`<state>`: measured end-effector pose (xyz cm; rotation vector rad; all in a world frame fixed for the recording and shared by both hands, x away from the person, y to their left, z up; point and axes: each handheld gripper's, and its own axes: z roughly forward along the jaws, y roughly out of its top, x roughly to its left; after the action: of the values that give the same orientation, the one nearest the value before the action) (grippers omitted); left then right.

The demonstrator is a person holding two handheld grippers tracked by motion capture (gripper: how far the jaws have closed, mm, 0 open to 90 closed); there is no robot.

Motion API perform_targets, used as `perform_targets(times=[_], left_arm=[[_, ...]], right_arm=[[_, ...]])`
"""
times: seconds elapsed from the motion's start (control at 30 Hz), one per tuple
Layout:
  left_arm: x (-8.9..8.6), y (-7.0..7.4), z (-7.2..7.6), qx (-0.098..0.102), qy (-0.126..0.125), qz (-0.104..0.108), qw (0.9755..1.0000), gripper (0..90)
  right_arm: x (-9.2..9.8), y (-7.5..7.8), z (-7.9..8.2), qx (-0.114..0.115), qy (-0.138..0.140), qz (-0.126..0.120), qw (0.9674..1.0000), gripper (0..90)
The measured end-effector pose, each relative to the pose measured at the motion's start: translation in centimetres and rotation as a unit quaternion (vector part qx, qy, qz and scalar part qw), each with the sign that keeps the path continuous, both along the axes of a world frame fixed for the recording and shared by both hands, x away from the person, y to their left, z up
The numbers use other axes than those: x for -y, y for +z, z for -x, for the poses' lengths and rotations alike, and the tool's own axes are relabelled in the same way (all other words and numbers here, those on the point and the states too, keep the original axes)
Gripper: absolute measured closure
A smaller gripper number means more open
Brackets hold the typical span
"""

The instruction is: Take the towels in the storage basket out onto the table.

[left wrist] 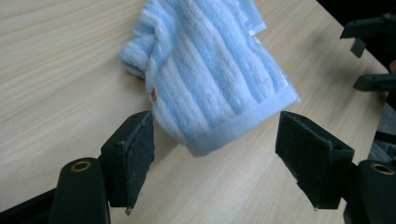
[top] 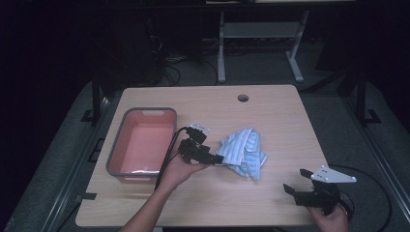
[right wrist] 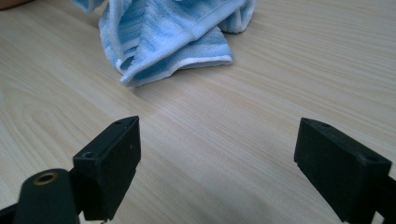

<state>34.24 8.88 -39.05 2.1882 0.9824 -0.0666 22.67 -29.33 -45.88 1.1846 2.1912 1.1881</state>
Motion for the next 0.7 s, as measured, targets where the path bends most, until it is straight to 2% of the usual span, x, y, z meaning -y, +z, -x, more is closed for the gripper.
perform_targets(times=[0.53, 0.7], left_arm=[[-1.2, -1.2, 2.4, -0.001, -0.009, 0.016, 0.9998, 28.1], [-1.3, -1.4, 3.3, 0.008, -0.013, 0.02, 0.9997, 28.0]], right_arm=[[0.1, 0.0, 0.0, 0.003, -0.002, 0.002, 1.0, 14.1], [0.0, 0.1, 0.1, 0.004, -0.002, 0.002, 1.0, 14.1]])
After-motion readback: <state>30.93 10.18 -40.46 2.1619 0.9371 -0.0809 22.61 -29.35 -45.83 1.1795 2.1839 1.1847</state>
